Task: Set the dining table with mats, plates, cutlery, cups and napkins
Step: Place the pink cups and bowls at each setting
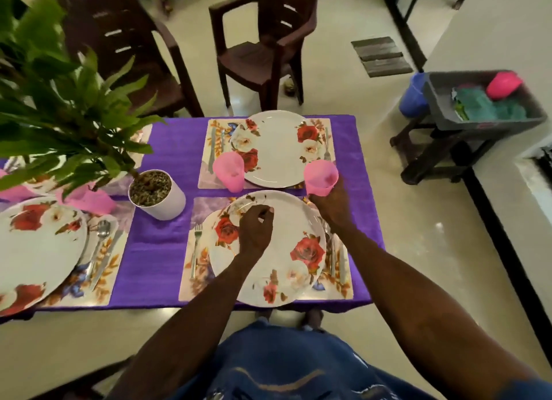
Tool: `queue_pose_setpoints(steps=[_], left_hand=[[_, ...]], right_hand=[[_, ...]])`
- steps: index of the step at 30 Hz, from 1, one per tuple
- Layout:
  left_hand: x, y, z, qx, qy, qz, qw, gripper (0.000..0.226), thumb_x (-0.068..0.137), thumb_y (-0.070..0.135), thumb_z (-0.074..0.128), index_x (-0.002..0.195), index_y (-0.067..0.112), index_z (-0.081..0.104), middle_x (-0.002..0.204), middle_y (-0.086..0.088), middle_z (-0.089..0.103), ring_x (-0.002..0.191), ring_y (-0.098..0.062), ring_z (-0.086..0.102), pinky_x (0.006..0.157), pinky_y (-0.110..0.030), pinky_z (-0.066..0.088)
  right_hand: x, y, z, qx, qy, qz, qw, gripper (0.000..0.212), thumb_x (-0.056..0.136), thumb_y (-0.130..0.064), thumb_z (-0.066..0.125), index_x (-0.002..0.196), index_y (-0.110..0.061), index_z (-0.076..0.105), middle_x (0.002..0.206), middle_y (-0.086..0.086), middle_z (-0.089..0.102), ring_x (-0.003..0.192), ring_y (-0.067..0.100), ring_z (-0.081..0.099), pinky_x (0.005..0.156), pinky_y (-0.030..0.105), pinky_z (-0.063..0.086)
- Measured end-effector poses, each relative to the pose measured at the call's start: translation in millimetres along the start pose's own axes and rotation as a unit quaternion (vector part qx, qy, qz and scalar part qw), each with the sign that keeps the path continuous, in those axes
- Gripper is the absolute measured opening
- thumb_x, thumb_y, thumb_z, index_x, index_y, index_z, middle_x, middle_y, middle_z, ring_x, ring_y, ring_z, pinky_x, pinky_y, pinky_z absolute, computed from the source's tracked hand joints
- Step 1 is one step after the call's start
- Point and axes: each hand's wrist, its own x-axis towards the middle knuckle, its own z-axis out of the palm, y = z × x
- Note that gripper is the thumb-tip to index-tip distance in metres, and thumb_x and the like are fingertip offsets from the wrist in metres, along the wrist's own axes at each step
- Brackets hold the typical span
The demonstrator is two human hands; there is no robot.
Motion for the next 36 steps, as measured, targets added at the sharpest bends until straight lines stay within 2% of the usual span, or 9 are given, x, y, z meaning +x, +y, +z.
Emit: queue_pose_setpoints(steps=[3,5,10,14,17,22,28,32,36], left_hand=[[-14,7,7,-0.003,0.025,-0.029,0.999,0.016,0.095,0.015,0.060,0.100,0.004,0.070,0.094,0.000,0.066,0.087,-0.010,0.055,0.077,-0.016,0.035],[-21,10,11,-0.009,0.039,-0.045,0.998,0.016,0.095,0.017,0.060,0.100,0.006,0.070,0.095,0.006,0.063,0.088,-0.007,0.054,0.078,-0.015,0.036],[-32,7,20,-0.004,0.049,-0.063,0.997,0.015,0.094,0.019,0.061,0.099,0.008,0.071,0.097,-0.003,0.070,0.088,-0.013,0.060,0.080,-0.023,0.043],[-35,4,20,0.007,0.054,-0.068,0.996,0.015,0.094,0.018,0.061,0.100,0.008,0.071,0.099,-0.003,0.071,0.089,-0.013,0.060,0.080,-0.021,0.042],[-33,1,21,0.019,0.043,-0.070,0.996,0.017,0.094,0.019,0.061,0.101,0.008,0.071,0.100,-0.004,0.071,0.089,-0.013,0.060,0.081,-0.023,0.043],[-36,-7,22,0.034,0.013,-0.049,0.998,0.017,0.094,0.020,0.060,0.100,0.008,0.070,0.098,-0.006,0.071,0.091,-0.020,0.063,0.079,-0.024,0.044],[-44,0,37,0.047,0.005,-0.053,0.997,0.017,0.095,0.021,0.055,0.098,0.010,0.069,0.096,-0.004,0.070,0.088,-0.020,0.061,0.075,-0.025,0.041],[-52,11,57,0.076,-0.009,-0.028,0.997,0.021,0.096,0.023,0.054,0.100,0.009,0.069,0.099,-0.005,0.070,0.090,-0.022,0.062,0.074,-0.028,0.044],[-58,32,82,0.091,-0.040,0.000,0.995,0.022,0.096,0.026,0.052,0.102,0.014,0.069,0.102,-0.004,0.071,0.093,-0.022,0.064,0.081,-0.032,0.049]], right_hand=[[2,14,-4,-0.015,-0.052,-0.002,0.999,0.072,0.065,-0.038,0.084,0.127,-0.018,0.054,0.107,-0.001,0.068,0.100,0.018,0.065,0.079,0.031,0.055],[0,19,-7,-0.006,-0.067,0.000,0.998,0.065,0.070,-0.029,0.086,0.126,-0.017,0.056,0.106,-0.002,0.068,0.099,0.016,0.063,0.077,0.022,0.052],[1,23,-13,-0.011,-0.087,-0.014,0.996,0.074,0.071,-0.032,0.085,0.133,-0.016,0.048,0.116,0.001,0.065,0.104,0.018,0.061,0.086,0.035,0.051],[0,23,-18,0.001,-0.076,-0.009,0.997,0.083,0.059,-0.019,0.093,0.128,-0.005,0.048,0.118,0.006,0.060,0.106,0.022,0.061,0.079,0.028,0.052],[3,34,-15,-0.018,-0.078,-0.003,0.997,0.092,0.050,-0.030,0.092,0.128,-0.010,0.048,0.120,0.009,0.060,0.108,0.024,0.062,0.082,0.038,0.057],[-15,40,-17,-0.078,-0.059,0.010,0.995,0.096,0.054,-0.043,0.087,0.132,-0.016,0.037,0.123,0.011,0.054,0.105,0.025,0.061,0.079,0.045,0.057],[-56,30,-27,-0.189,-0.052,-0.027,0.980,0.063,0.079,-0.020,0.075,0.131,-0.009,0.041,0.130,0.013,0.043,0.111,0.029,0.052,0.085,0.046,0.052],[-76,39,-38,-0.270,-0.005,-0.084,0.959,0.023,0.091,-0.014,0.057,0.112,-0.005,0.057,0.113,0.014,0.057,0.102,0.031,0.055,0.076,0.042,0.050],[-85,42,-59,-0.274,0.012,-0.085,0.958,0.012,0.092,-0.008,0.050,0.096,-0.004,0.061,0.098,0.014,0.062,0.093,0.031,0.057,0.075,0.040,0.043]])
